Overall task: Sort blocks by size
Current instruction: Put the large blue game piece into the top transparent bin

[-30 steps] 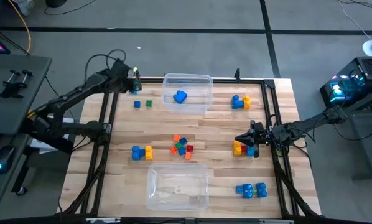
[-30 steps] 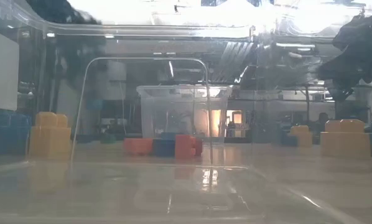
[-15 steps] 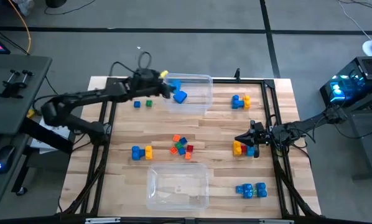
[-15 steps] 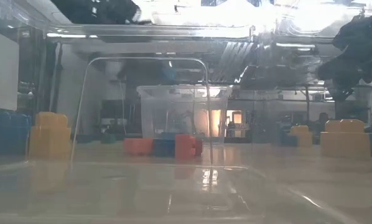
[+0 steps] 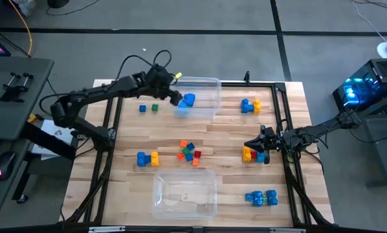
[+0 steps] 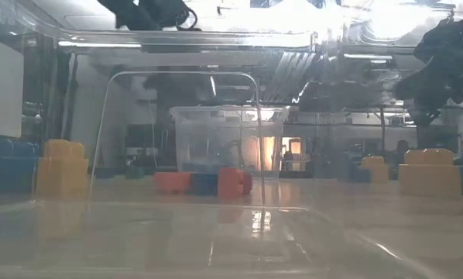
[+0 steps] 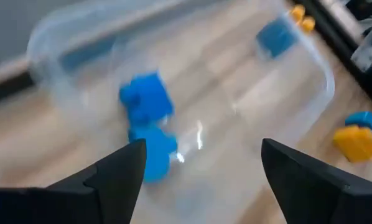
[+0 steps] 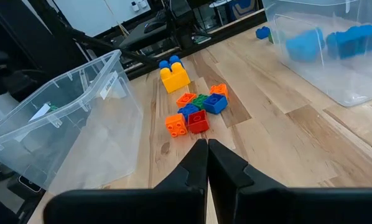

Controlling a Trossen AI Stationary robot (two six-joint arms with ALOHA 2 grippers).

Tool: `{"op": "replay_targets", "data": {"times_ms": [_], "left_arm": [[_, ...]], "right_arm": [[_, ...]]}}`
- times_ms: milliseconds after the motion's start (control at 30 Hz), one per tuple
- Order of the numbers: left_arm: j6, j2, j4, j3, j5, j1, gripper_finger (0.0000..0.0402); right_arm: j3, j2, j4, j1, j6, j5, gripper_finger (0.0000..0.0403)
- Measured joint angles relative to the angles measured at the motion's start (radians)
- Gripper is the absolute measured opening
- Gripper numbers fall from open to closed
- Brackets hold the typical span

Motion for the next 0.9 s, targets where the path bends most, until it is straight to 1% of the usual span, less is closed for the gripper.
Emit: {"op": "replay_targets", "data": {"times_ms": [67, 167, 200, 267, 333, 400, 467, 500, 600, 667, 767, 900], "left_arm": [[-0.065, -0.048, -0.093, -0.016, -0.040, -0.049, 0.0298], [-0.230, -0.143, -0.219, -0.088, -0.189, -0.175, 0.0287], [-0.314, -0.180, -0.249, -0.116, -0.239, -0.224, 0.0284], [-0.513, -0.259, -0.304, -0.166, -0.304, -0.327, 0.0278], [-0.726, -0.320, -0.360, -0.207, -0.346, -0.437, 0.0274], [-0.925, -0.344, -0.442, -0.244, -0.377, -0.548, 0.0270], [-1.103, -0.341, -0.507, -0.281, -0.377, -0.648, 0.0266], [-1.175, -0.333, -0.526, -0.299, -0.362, -0.690, 0.0264], [-1.339, -0.291, -0.524, -0.340, -0.276, -0.792, 0.0260], [-1.404, -0.256, -0.526, -0.344, -0.245, -0.842, 0.0260], [-1.486, -0.201, -0.523, -0.344, -0.236, -0.891, 0.0259], [-1.541, -0.122, -0.523, -0.344, -0.184, -0.930, 0.0259]], "right_arm": [[0.000, 0.000, 0.000, 0.000, 0.000, 0.000, 0.0002], [0.000, 0.000, 0.000, 0.000, 0.000, 0.000, 0.0002], [0.000, 0.000, 0.000, 0.000, 0.000, 0.000, 0.0002], [0.000, 0.000, 0.000, 0.000, 0.000, 0.000, 0.0002], [0.000, 0.000, 0.000, 0.000, 0.000, 0.000, 0.0002], [0.000, 0.000, 0.000, 0.000, 0.000, 0.000, 0.0002], [0.000, 0.000, 0.000, 0.000, 0.000, 0.000, 0.0002], [0.000, 0.000, 0.000, 0.000, 0.000, 0.000, 0.0002], [0.000, 0.000, 0.000, 0.000, 0.000, 0.000, 0.0002], [0.000, 0.000, 0.000, 0.000, 0.000, 0.000, 0.0002], [0.000, 0.000, 0.000, 0.000, 0.000, 0.000, 0.0002], [0.000, 0.000, 0.000, 0.000, 0.000, 0.000, 0.0002]]}}
